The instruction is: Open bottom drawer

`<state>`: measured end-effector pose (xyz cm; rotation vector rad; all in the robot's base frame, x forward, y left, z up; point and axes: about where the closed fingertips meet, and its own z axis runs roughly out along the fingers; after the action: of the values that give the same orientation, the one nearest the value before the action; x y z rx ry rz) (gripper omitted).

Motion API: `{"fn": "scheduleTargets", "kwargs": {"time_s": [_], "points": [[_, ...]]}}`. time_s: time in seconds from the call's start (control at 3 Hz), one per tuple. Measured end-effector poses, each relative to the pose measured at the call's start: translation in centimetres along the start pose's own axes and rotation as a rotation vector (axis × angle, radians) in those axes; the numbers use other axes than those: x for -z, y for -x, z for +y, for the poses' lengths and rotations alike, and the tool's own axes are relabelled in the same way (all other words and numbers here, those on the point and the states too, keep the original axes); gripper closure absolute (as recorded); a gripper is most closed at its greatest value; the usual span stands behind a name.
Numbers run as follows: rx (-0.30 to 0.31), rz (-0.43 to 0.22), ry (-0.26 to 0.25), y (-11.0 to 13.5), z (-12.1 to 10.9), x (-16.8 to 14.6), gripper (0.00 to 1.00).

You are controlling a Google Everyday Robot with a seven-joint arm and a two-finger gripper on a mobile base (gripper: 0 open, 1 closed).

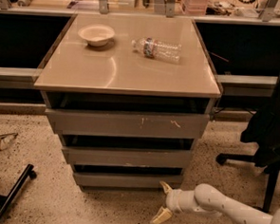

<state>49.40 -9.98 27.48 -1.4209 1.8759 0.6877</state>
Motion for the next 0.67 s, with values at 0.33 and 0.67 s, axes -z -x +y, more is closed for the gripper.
{"fn": "scheduleTargets", "kwargs": {"time_s": [0.33, 0.67], "points": [[0.063, 0.033, -0.098, -0.3, -3.2, -0.9, 0.0], [0.097, 0.068, -0.164, -0.7, -6.3, -1.8, 0.0]]}}
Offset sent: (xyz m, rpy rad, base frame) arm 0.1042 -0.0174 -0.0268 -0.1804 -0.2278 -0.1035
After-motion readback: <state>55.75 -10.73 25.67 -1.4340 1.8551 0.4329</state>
